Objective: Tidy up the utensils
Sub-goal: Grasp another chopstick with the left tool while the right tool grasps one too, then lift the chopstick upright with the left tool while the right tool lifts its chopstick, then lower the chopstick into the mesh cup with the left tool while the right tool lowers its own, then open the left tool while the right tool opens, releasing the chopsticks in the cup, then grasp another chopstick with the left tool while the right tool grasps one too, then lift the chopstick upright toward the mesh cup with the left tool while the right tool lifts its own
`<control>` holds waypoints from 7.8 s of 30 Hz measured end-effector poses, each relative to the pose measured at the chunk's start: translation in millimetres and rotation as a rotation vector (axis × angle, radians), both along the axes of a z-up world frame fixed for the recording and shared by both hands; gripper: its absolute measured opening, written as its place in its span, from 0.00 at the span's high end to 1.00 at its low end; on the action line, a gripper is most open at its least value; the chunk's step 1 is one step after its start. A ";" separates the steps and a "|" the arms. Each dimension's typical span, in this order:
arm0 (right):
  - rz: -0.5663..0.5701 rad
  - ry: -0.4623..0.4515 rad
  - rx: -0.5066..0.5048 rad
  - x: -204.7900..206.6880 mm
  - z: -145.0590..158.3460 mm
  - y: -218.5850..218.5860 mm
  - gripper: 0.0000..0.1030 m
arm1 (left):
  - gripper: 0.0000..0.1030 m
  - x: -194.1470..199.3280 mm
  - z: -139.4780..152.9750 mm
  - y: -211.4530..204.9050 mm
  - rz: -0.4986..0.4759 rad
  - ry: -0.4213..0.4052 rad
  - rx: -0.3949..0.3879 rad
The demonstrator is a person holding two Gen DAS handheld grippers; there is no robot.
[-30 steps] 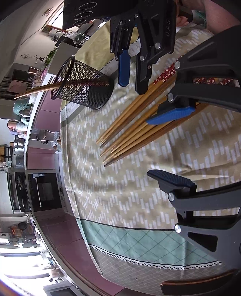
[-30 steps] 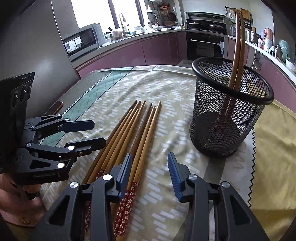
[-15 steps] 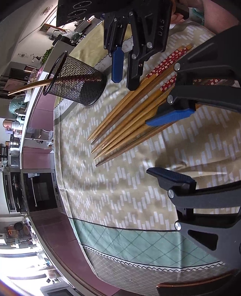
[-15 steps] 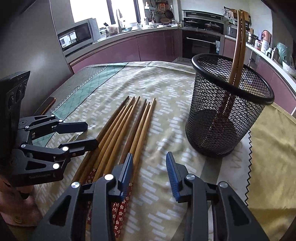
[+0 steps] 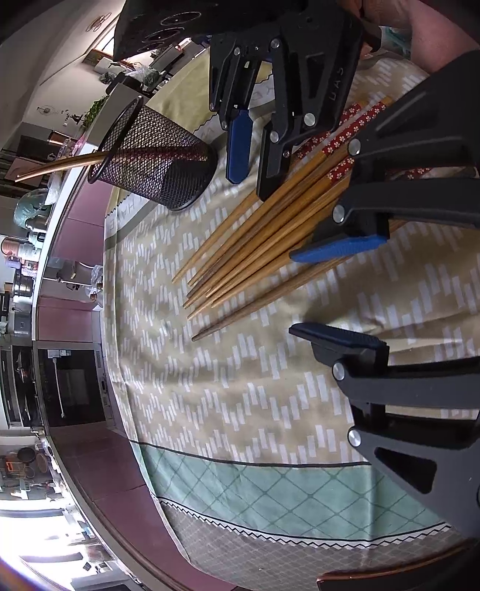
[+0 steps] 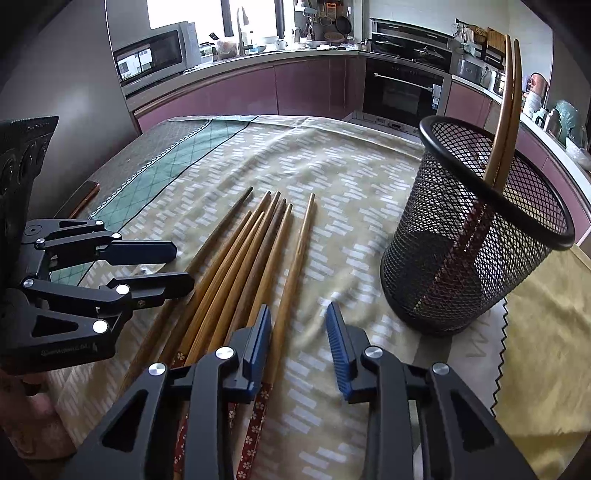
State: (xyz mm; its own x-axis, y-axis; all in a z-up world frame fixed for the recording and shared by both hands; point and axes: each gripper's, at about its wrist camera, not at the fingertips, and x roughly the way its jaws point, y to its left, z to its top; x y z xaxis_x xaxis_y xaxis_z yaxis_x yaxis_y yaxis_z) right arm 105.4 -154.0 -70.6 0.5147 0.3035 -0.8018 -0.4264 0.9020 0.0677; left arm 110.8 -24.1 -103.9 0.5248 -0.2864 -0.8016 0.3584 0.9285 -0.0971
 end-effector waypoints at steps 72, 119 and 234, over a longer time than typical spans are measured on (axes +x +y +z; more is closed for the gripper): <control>-0.051 -0.301 0.356 -28.8 119.9 -88.8 0.94 | 0.93 -25.2 141.6 4.5 -0.107 -0.245 -0.336; -0.176 -0.150 0.262 60.8 88.8 -115.5 0.94 | 0.92 87.8 134.4 -120.4 -0.177 -0.192 -0.167; 0.018 0.006 0.204 -15.2 16.0 -22.5 0.95 | 0.87 -0.5 -5.0 -6.9 0.053 -0.013 0.024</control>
